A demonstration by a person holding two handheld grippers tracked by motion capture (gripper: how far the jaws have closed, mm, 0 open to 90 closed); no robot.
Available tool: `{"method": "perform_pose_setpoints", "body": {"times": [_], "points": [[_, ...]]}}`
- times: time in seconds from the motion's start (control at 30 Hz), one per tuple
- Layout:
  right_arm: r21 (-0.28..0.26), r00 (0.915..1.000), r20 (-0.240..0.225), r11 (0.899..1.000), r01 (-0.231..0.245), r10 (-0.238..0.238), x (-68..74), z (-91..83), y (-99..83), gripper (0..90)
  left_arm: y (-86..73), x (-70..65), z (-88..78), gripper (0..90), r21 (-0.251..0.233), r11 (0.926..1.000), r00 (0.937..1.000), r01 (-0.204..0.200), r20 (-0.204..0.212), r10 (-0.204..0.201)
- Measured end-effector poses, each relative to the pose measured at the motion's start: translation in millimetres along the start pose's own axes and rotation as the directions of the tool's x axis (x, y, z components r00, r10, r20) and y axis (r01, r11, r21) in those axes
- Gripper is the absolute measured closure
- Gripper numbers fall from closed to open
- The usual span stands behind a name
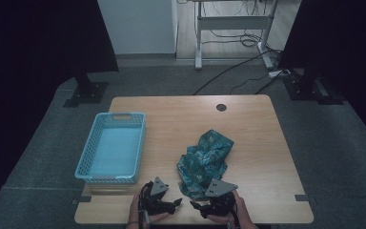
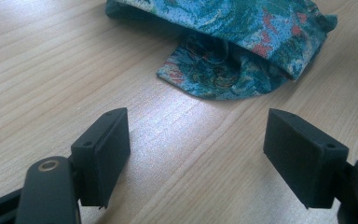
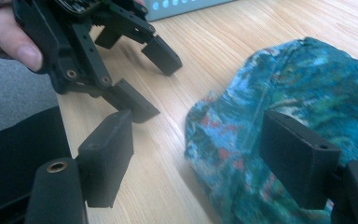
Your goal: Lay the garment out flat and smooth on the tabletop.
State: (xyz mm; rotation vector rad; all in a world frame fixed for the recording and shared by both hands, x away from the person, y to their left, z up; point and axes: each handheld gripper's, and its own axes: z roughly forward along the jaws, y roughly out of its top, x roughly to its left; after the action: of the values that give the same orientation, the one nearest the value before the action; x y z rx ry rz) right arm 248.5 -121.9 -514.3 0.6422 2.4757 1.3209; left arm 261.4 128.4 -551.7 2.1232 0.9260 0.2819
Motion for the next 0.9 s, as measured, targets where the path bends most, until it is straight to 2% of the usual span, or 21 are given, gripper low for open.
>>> {"method": "perform_pose_setpoints", "body": {"times": [0.23, 0.47, 0.63, 0.7, 0.83, 0.9], "points": [[0.024, 0.9998, -0.016, 1.0, 0.014, -0.014, 2.0, 10.9, 2.1, 26.1, 0.0, -0.9, 0.4, 22.7, 0.001, 1.0, 1.0, -0.004, -0.001, 0.004], [0.084, 0.9996, -0.023, 0.996, 0.02, -0.018, -2.0, 25.7, -1.8, 26.1, 0.0, -0.1, 0.3, 23.3, 0.001, 1.0, 1.0, -0.001, -0.004, 0.001], [0.111, 0.9997, -0.023, 0.994, 0.015, -0.013, -6.8, 33.6, -7.5, 26.1, 0.2, -0.1, 0.3, 23.4, 0.002, 1.0, 1.0, -0.002, -0.006, 0.002], [0.135, 0.9996, -0.025, 0.991, 0.014, -0.01, -8.0, 37.4, -15.2, 26.2, 0.2, 0.0, 0.3, 23.6, 0.002, 1.0, 1.0, -0.001, -0.006, 0.001], [0.13, 0.9996, -0.027, 0.991, 0.002, 0.002, -9.3, 38.2, -21.2, 27.1, 0.1, -0.4, 0.2, 23.6, 0.004, 1.0, 0.9999, -0.006, -0.011, 0.006], [0.134, 0.9998, -0.016, 0.991, 0.01, -0.008, -8.8, 38.3, -20.9, 29.5, 0.1, -0.7, 0.4, 23.6, 0.004, 1.0, 0.9999, -0.008, -0.013, 0.008]]}}
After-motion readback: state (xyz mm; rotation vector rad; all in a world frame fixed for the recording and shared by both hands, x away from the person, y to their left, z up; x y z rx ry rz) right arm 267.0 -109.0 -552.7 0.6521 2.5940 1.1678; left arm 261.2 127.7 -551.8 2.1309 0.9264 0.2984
